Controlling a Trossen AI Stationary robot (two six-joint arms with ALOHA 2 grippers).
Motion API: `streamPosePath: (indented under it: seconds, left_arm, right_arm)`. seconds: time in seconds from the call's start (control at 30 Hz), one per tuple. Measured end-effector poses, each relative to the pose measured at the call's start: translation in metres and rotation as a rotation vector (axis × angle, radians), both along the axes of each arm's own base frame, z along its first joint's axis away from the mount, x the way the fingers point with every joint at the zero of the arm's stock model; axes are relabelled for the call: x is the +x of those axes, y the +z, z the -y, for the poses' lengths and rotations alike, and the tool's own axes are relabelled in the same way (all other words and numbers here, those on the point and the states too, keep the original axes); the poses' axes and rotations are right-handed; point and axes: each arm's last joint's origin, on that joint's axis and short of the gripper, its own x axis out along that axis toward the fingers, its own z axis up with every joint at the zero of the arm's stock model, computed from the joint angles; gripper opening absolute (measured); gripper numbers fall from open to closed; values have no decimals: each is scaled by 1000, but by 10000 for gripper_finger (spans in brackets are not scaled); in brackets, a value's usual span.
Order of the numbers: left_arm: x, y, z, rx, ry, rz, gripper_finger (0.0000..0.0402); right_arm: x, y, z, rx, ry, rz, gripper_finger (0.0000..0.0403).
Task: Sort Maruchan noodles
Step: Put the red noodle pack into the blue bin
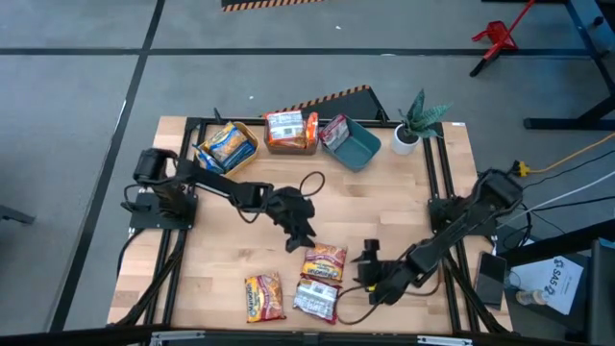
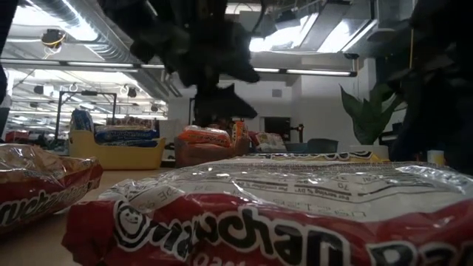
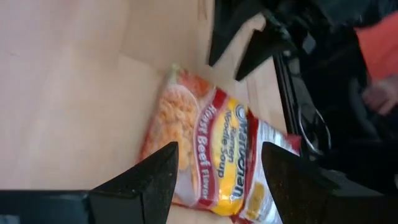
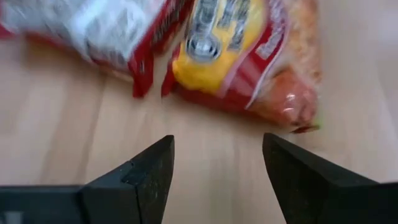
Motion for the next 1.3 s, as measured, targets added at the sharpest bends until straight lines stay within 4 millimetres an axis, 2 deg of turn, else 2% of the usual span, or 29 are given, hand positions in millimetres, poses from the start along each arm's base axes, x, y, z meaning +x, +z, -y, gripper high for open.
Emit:
streamPosePath:
  seconds: [0.17,0.23,0.37,0.53,0.73,0.97,1.3]
  left_arm:
    - [6,-15,4,67,-64,25,224]
    - [7,-22,0,67,-108,18,224]
    - [8,-38,-10,25,-144,-38,224]
    - [9,-58,-34,-17,-94,-116,224]
    - [9,-71,-51,-135,-109,-166,224]
    - [7,-70,-44,-209,-210,-162,224]
    - [9,-81,-37,-209,-200,-194,224]
  right_arm:
    - [24,-13,-17,-106,-13,28,232]
    - [33,-17,-18,-160,-27,22,232]
    - [48,-19,-10,-163,-71,12,232]
    - [55,-20,1,-170,-107,-6,232]
    - [52,-22,6,-219,-115,-37,232]
    - [54,-21,10,-275,-128,-17,232]
    - [77,-19,37,-270,-173,8,232]
